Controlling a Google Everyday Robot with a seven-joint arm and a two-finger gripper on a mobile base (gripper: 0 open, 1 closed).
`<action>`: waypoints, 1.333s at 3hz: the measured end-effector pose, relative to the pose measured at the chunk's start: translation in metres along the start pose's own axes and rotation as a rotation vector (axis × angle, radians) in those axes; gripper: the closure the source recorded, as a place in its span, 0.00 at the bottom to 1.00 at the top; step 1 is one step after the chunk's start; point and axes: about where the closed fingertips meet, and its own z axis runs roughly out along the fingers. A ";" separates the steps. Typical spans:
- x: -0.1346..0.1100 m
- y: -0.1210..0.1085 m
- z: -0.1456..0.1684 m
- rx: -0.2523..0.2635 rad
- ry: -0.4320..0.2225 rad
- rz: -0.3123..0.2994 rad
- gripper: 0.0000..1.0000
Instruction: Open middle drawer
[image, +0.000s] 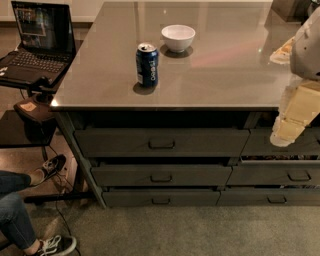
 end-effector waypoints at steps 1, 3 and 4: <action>0.000 0.000 0.000 0.000 0.000 0.000 0.00; 0.001 0.037 0.073 -0.058 -0.038 0.049 0.00; 0.003 0.066 0.150 -0.120 -0.070 0.093 0.00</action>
Offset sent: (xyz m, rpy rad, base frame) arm -0.0147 0.0149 -0.0854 0.0572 0.0750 -0.0115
